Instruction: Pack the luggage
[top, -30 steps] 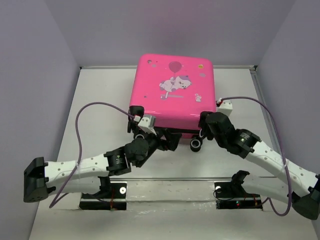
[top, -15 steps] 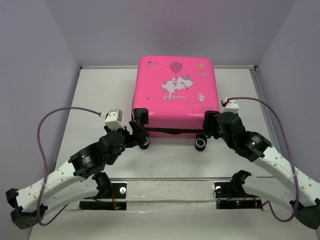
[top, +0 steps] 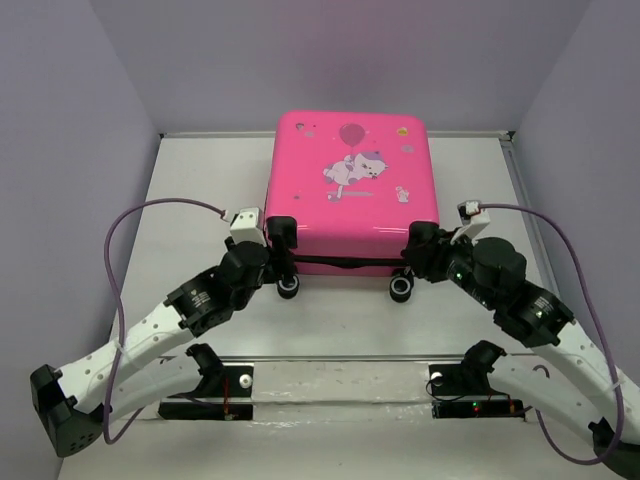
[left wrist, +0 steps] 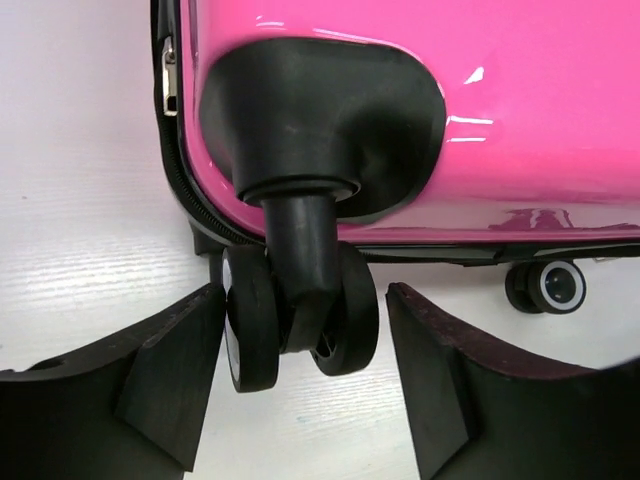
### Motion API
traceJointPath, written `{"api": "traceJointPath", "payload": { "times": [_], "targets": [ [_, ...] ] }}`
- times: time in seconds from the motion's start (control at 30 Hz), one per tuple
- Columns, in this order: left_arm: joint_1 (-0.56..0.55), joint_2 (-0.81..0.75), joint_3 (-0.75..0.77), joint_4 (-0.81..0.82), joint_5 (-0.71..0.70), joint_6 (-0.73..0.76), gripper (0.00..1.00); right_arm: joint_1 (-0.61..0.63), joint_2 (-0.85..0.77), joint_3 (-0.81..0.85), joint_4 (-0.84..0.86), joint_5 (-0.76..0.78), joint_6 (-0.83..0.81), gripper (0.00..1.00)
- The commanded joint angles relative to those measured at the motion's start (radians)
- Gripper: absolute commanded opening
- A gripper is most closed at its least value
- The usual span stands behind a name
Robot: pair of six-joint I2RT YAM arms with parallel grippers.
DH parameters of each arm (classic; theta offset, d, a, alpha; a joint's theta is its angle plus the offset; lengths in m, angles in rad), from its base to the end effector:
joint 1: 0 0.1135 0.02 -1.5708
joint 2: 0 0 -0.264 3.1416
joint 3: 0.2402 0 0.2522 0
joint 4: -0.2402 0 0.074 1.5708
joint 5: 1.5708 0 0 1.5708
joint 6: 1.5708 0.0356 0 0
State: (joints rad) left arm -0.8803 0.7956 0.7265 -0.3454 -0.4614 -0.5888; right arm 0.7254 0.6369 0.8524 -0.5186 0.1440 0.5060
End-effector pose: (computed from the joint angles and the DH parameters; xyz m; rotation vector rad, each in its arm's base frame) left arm 0.1273 -0.1292 0.3024 -0.0125 1.9748 -0.5135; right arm 0.1070 0.0880 0.3489 -0.1096 1.9300 0.7058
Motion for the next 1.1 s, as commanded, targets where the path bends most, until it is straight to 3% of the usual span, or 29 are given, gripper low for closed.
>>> {"api": "traceJointPath", "payload": {
  "times": [0.0, 0.13, 0.27, 0.3, 0.4, 0.57, 0.7, 0.93, 1.07],
  "targets": [
    [0.026, 0.013, -0.022, 0.155, 0.067, 0.05, 0.73, 0.04, 0.007, -0.16, 0.231, -0.17, 0.057, 0.28],
    [0.03, 0.043, -0.025, 0.206, 0.093, 0.05, 0.6, 0.172, 0.047, -0.188, 0.313, -0.055, 0.059, 0.27],
    [0.033, 0.048, -0.042, 0.255, 0.124, 0.038, 0.35, 0.256, 0.083, -0.222, 0.354, 0.074, 0.063, 0.29],
    [0.033, 0.039, -0.047, 0.269, 0.13, 0.035, 0.22, 0.256, 0.075, -0.246, 0.408, 0.075, 0.068, 0.34],
    [0.033, 0.021, -0.062, 0.312, 0.151, 0.015, 0.06, 0.256, 0.082, -0.353, 0.482, 0.072, 0.115, 0.48],
    [0.035, -0.035, -0.041, 0.339, 0.164, 0.0, 0.06, 0.278, 0.127, -0.49, 0.594, 0.161, 0.2, 0.55],
    [0.037, -0.062, 0.01, 0.375, 0.152, -0.002, 0.06, 0.278, 0.017, -0.57, 0.575, 0.23, 0.235, 0.55],
    [0.107, -0.027, 0.045, 0.393, 0.131, 0.018, 0.06, 0.278, -0.123, -0.598, 0.303, 0.46, 0.405, 0.52],
    [0.162, -0.029, 0.033, 0.408, 0.173, 0.015, 0.06, 0.278, -0.14, -0.613, 0.282, 0.612, 0.457, 0.52]
  ]
}}
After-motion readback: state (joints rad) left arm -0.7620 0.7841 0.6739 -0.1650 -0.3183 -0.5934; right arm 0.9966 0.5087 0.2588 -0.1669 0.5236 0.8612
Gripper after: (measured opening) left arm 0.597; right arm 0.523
